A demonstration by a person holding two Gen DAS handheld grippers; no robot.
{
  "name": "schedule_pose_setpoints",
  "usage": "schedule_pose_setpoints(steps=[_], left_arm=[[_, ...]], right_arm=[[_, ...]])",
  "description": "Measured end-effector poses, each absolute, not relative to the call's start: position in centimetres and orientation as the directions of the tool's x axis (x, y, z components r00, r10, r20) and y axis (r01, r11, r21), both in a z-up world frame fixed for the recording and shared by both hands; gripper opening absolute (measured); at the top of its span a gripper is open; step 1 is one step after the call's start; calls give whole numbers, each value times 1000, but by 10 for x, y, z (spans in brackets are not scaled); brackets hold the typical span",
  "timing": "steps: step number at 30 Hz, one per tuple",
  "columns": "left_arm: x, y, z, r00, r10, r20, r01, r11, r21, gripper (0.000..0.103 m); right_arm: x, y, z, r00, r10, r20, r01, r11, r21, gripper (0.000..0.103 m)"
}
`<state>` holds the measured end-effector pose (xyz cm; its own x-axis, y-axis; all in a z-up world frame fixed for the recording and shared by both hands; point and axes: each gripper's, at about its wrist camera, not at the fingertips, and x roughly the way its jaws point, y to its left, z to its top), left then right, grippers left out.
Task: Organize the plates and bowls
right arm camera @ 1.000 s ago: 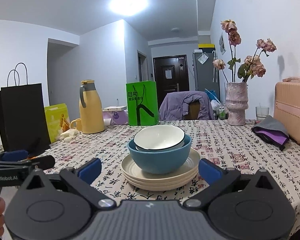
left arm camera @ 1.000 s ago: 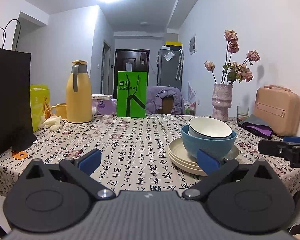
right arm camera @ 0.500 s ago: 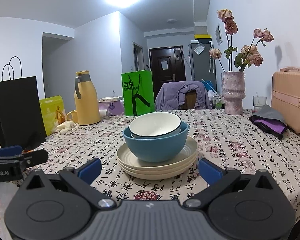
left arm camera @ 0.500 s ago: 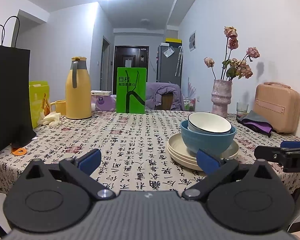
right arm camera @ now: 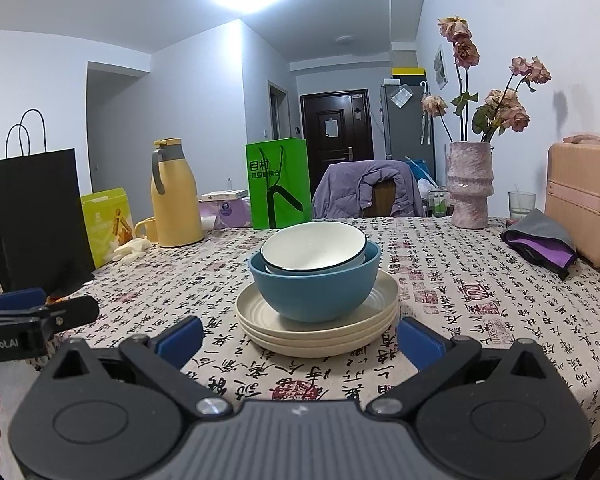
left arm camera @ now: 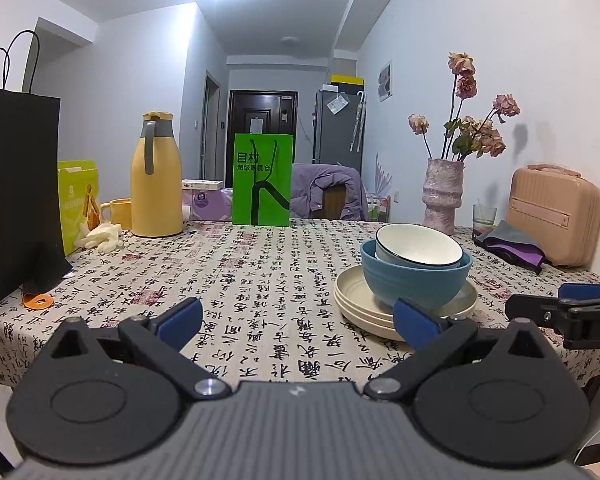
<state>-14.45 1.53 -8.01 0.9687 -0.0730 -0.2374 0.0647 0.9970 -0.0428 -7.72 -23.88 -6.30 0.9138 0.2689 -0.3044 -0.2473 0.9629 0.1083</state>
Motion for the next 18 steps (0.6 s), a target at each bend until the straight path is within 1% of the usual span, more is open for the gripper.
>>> schedule_pose_setpoints(steps=[18], left_arm=[[-146, 13, -80, 969, -76, -234, 69, 997, -40, 103]], right_arm=[[-77, -237, -63, 914, 270, -304, -249, 963, 107, 103]])
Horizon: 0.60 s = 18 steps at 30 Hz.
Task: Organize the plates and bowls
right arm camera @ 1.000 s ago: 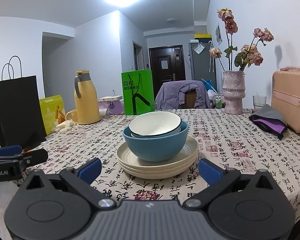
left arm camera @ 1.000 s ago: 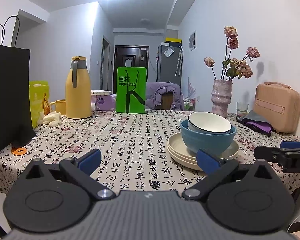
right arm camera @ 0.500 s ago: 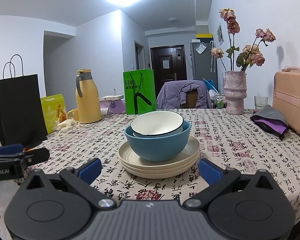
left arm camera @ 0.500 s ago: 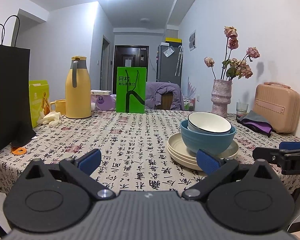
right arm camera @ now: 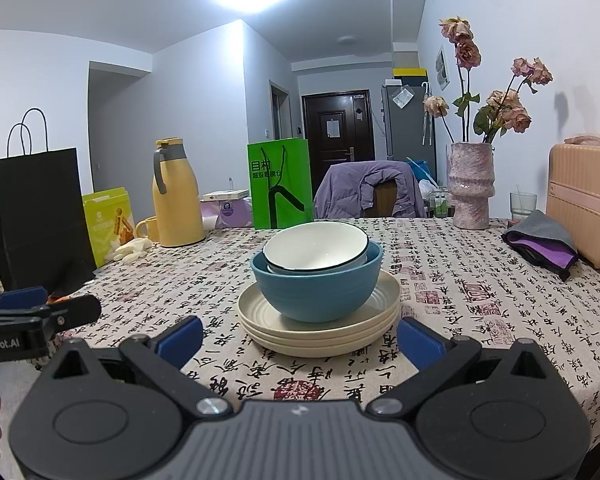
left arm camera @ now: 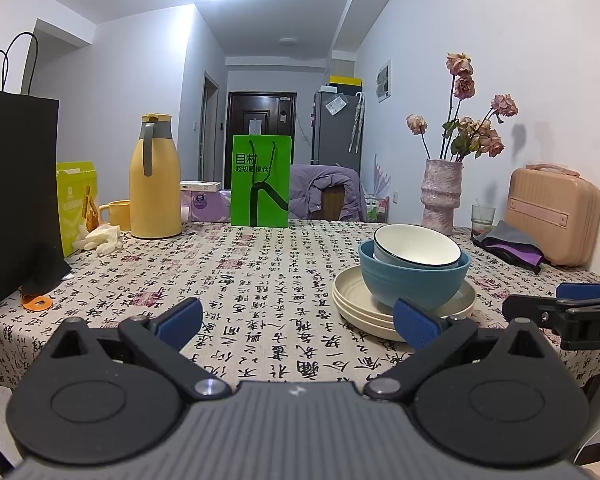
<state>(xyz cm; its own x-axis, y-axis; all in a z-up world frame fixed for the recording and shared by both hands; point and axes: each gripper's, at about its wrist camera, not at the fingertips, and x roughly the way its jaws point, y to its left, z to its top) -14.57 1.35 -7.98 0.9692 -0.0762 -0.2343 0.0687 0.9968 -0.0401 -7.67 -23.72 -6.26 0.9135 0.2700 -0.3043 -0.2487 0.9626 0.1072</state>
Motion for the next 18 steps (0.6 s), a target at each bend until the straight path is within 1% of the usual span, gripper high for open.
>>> schedule_pose_setpoints(steps=[18], left_arm=[[-146, 14, -80, 970, -71, -232, 64, 997, -41, 103]], right_arm=[[-76, -233, -63, 911, 277, -306, -257, 961, 102, 103]])
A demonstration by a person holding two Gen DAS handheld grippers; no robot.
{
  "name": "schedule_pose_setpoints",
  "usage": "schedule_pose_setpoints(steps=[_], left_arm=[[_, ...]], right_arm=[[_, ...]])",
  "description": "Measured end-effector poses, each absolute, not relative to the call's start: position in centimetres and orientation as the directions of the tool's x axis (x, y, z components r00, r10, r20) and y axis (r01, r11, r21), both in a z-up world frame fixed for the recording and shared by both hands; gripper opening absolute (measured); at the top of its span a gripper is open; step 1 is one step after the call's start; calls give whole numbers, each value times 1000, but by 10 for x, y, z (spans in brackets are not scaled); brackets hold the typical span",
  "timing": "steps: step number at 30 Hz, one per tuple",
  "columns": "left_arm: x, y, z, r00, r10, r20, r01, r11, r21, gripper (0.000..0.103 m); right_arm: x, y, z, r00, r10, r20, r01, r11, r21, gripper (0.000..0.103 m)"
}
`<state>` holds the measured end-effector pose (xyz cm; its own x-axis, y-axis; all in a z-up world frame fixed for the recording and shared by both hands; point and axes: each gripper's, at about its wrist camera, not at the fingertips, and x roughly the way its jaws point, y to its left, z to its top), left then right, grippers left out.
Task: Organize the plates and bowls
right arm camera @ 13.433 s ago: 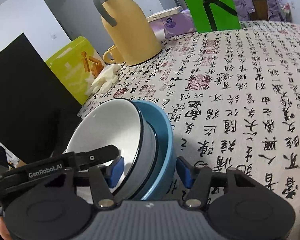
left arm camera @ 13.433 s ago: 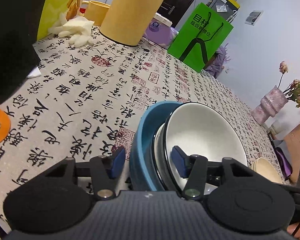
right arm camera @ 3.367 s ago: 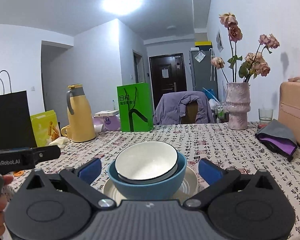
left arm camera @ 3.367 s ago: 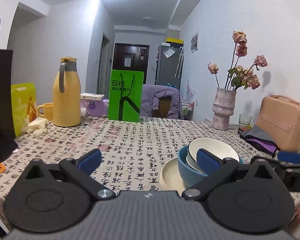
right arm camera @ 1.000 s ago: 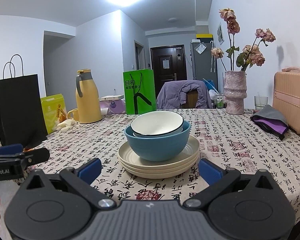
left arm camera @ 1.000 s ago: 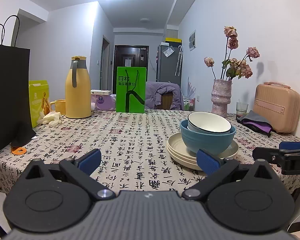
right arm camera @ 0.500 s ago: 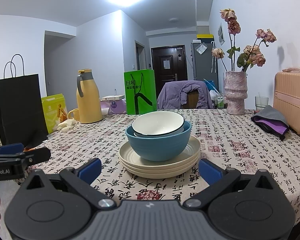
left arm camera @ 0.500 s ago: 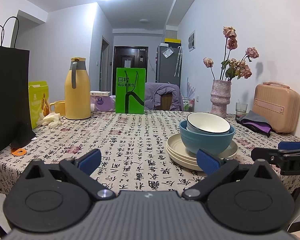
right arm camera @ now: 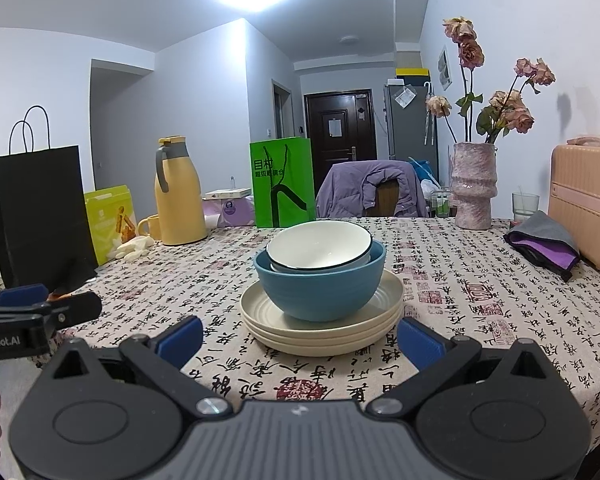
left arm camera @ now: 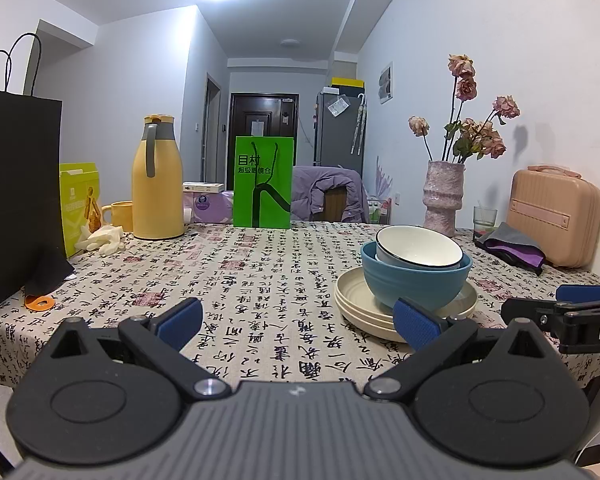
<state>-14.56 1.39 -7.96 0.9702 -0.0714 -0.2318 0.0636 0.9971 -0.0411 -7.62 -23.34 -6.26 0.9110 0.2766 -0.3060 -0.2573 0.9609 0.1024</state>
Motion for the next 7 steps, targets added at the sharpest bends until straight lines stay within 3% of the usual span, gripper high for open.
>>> schedule_pose_setpoints(steps=[7], left_arm=[[-145, 16, -79, 970, -75, -229, 67, 997, -45, 103]], right_arm=[[-76, -233, -63, 911, 277, -306, -257, 961, 102, 103]])
